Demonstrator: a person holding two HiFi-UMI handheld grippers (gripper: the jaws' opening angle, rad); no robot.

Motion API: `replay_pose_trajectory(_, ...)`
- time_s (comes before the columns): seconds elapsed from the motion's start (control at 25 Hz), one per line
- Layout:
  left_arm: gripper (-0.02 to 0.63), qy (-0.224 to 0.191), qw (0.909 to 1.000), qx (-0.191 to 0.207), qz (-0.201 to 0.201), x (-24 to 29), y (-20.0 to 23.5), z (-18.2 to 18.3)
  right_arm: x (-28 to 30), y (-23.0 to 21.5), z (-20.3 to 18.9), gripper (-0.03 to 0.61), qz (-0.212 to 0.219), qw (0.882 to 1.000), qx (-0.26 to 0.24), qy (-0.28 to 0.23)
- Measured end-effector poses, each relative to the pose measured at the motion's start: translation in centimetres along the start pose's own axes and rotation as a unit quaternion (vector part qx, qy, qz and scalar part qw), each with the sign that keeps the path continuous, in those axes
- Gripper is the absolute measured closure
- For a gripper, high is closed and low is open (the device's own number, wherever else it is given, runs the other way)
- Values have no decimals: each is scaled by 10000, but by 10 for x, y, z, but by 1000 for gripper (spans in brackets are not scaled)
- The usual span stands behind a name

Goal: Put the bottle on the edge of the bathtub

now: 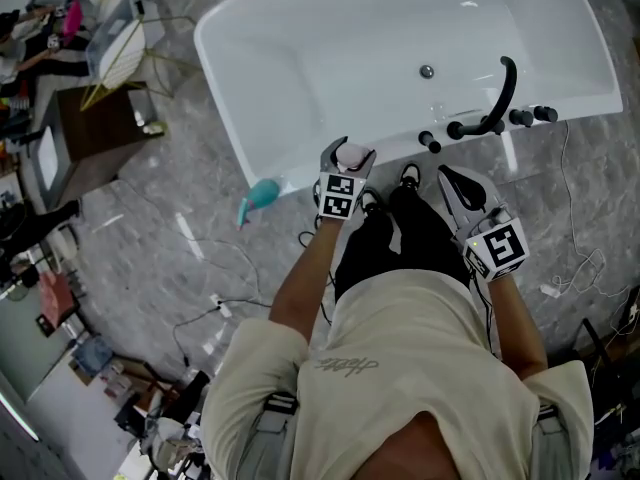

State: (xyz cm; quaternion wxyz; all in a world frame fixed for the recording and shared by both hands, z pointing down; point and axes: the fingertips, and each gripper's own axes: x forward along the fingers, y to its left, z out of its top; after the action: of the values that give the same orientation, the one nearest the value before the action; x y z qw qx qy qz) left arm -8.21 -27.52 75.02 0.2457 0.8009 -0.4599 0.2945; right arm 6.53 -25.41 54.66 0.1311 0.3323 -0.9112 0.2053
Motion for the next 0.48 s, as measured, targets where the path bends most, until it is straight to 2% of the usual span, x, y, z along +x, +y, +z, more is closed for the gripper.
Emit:
replay_pose_trajectory(0.16, 305, -15, 9999, 117, -12, -1, -2, 1, 3, -3, -1, 577, 40, 10000, 11, 33)
replay_pose_trajectory(0.36, 302, 21, 9976, 688, 81, -7, -16, -10, 6, 0, -1, 577, 34, 10000, -7, 31)
replay_pose_trajectory(0.48, 301, 60, 9963, 847, 164, -10, -23, -14, 8, 3, 1, 577, 26, 10000, -34, 6)
